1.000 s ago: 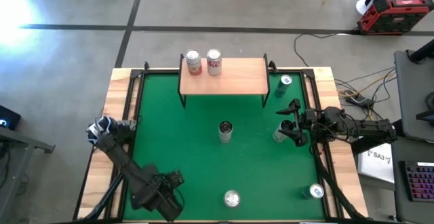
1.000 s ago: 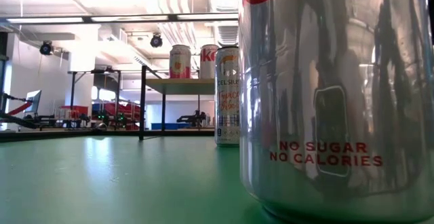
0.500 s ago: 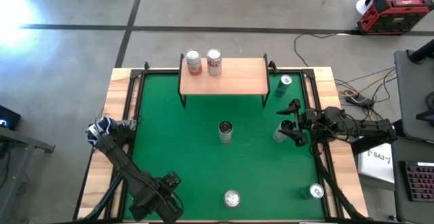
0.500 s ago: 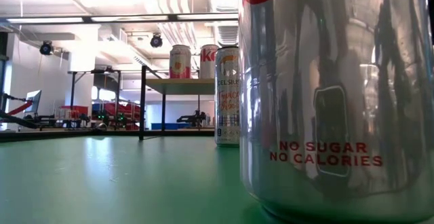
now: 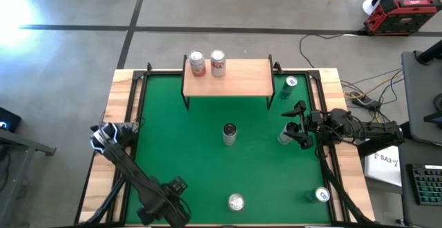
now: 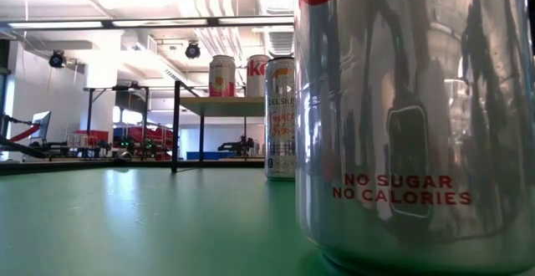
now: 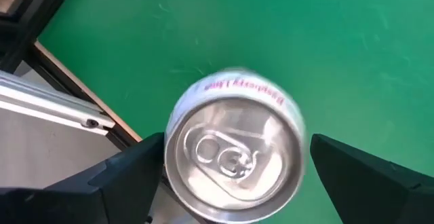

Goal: Place canned beverage on shelf
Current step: Put the pink-white soda can on the shelf aligned with the other pink-white soda can

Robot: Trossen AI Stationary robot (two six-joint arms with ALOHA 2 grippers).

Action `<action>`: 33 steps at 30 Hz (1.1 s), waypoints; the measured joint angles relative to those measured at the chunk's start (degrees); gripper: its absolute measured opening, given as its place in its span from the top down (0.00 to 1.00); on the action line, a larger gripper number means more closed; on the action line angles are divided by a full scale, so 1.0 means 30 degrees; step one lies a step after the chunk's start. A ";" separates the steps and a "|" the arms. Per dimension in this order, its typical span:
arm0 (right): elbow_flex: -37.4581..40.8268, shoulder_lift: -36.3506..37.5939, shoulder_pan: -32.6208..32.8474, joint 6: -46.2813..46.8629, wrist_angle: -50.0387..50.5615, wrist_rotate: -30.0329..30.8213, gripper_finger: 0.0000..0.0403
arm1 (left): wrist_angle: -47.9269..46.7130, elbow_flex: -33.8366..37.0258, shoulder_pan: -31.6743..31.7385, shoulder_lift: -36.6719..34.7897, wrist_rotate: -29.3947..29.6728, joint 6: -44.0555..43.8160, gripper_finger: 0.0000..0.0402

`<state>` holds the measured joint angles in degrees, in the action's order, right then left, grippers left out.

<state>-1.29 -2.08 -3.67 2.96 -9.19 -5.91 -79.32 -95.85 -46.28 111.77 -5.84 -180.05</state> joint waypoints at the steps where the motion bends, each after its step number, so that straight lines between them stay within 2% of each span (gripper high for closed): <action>1: -0.0004 0.0003 -0.0004 0.0000 0.0006 0.0000 0.11 | 0.0133 0.0000 -0.0043 0.0117 -0.0103 -0.0007 0.13; 11: -0.0002 -0.0002 0.0002 0.0000 -0.0001 0.0003 0.11 | 0.0573 -0.0011 -0.0184 0.1005 -0.0222 0.0000 0.14; 14: -0.0003 0.0002 -0.0004 0.0000 0.0002 0.0004 0.11 | 0.0551 -0.0015 -0.0239 0.1005 -0.0215 0.0000 0.19; 19: -0.0004 0.0005 0.0001 0.0000 -0.0001 0.0005 0.11 | 0.0358 -0.0015 -0.0366 0.1005 -0.0141 0.0050 0.32; 22: 0.0002 0.0003 0.0004 0.0000 -0.0001 0.0000 0.11 | 0.0063 -0.0015 -0.0366 0.0998 0.0276 0.0813 0.32; 27: -0.0004 -0.0001 0.0003 0.0000 -0.0001 -0.0002 0.11 | -0.1158 -0.0087 0.0163 0.0897 0.2261 0.5322 0.32; 29: -0.0004 -0.0002 -0.0004 0.0000 -0.0001 0.0000 0.11 | -0.1660 -0.0310 0.0704 0.0780 0.3049 0.7909 0.32; 33: -0.0002 -0.0001 0.0002 0.0000 0.0003 0.0005 0.11 | -0.2150 -0.0644 0.2350 0.0225 0.3423 1.4123 0.32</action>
<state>-1.30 -2.08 -3.67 2.96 -9.18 -5.89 -85.77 -97.78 -39.23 112.44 4.43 -137.68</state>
